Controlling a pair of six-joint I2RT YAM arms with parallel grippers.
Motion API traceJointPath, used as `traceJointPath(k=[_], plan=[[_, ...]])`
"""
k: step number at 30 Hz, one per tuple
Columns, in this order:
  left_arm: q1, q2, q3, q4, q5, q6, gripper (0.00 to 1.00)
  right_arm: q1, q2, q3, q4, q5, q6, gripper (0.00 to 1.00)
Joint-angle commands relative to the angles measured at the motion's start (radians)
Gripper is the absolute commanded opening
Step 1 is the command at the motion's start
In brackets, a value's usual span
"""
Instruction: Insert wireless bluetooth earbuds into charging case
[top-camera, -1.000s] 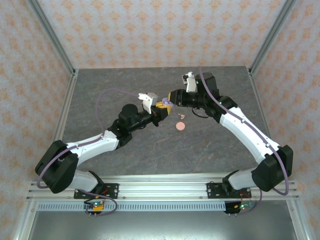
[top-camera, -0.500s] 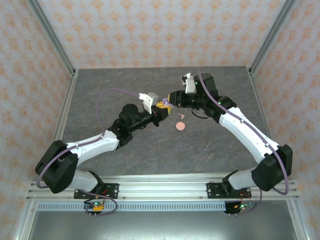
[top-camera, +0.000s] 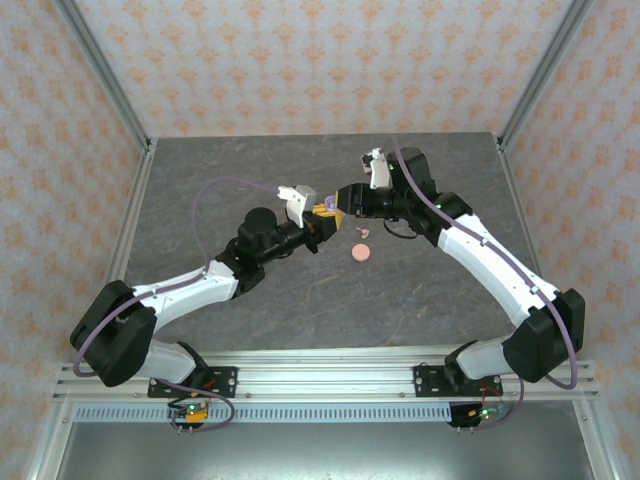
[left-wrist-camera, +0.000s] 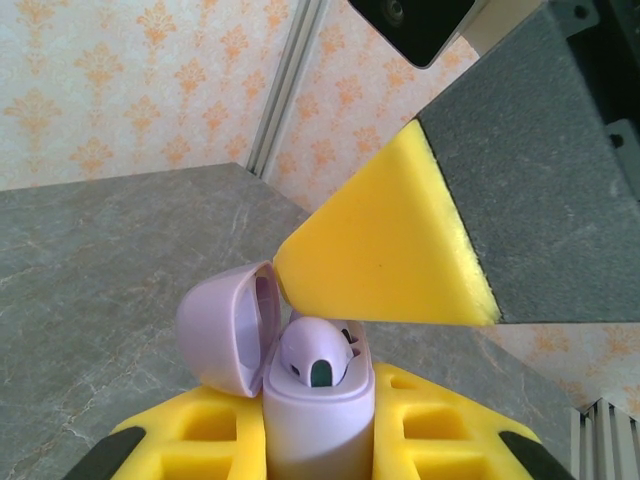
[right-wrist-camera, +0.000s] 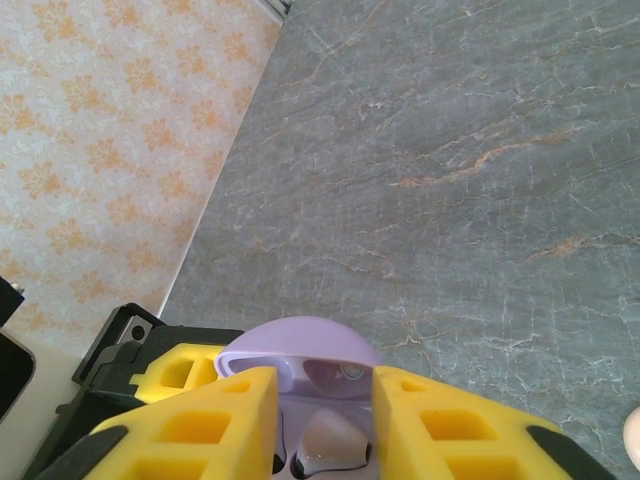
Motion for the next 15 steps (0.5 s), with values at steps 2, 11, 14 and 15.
traceJointPath(k=[2, 11, 14, 15], plan=[[-0.007, -0.022, 0.037, 0.003, -0.016, 0.010, 0.16, 0.006, -0.013, -0.010, -0.013, 0.031, -0.017, 0.38], [-0.008, -0.012, 0.063, -0.142, -0.094, 0.044, 0.15, 0.007, -0.055, -0.043, 0.007, 0.124, -0.014, 0.48], [-0.007, 0.005, 0.085, -0.215, -0.104, 0.056, 0.14, -0.003, -0.068, -0.059, 0.013, 0.180, 0.011, 0.50], [-0.007, 0.010, 0.091, -0.235, -0.093, 0.062, 0.14, -0.011, -0.067, -0.062, 0.013, 0.180, 0.018, 0.50]])
